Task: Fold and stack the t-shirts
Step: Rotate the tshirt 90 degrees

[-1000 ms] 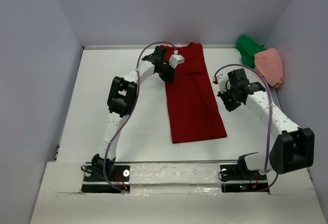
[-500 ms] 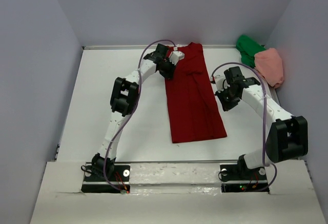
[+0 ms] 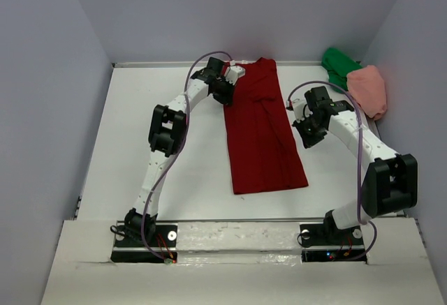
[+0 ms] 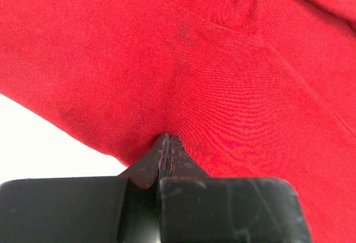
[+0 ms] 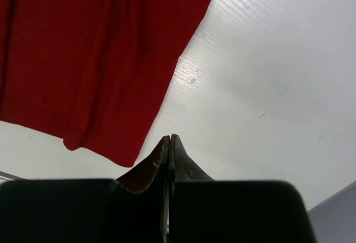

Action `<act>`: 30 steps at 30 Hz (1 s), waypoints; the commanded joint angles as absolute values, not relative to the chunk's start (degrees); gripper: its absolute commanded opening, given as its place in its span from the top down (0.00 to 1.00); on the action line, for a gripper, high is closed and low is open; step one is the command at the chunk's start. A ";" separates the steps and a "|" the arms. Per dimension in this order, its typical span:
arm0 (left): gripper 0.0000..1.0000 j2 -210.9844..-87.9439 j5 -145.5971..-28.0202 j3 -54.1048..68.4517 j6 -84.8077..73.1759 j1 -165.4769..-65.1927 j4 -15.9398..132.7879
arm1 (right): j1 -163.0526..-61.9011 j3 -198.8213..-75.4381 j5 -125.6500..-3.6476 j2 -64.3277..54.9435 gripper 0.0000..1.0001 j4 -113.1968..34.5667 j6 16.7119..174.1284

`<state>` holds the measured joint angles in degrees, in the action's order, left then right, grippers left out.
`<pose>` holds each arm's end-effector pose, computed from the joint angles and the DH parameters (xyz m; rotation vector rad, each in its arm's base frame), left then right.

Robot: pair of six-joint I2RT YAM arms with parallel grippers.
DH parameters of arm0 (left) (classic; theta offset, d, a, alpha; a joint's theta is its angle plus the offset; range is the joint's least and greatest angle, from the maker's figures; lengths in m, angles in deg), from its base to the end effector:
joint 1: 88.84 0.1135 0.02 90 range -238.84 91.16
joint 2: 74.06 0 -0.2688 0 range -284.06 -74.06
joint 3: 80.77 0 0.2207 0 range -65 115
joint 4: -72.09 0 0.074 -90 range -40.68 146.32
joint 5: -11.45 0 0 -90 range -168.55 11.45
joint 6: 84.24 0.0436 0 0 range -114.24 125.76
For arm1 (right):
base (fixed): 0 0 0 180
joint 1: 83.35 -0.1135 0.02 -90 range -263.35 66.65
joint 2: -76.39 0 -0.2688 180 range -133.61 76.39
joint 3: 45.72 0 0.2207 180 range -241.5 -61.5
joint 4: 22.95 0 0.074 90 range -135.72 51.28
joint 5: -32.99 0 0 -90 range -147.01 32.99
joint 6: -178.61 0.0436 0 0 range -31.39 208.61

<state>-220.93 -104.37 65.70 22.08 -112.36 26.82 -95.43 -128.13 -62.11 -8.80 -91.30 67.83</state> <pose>0.4921 -0.2349 0.1779 1.0000 2.1198 -0.5936 0.2494 0.0573 0.2595 -0.8134 2.6849 0.0892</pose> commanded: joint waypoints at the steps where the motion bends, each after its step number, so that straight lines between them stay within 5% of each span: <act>1: 1.00 -224.17 -105.97 67.36 19.48 -110.90 21.69 | -95.39 -131.54 -60.70 -9.83 1.00 -92.86 67.86; 30: 1.00 -228.04 -84.61 75.72 18.77 -109.14 20.90 | -95.39 -132.07 -59.91 -13.08 1.00 -91.28 67.95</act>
<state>-225.25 -89.84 74.66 18.80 -110.59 24.09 -95.43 -130.88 -60.41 -13.00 -92.26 67.83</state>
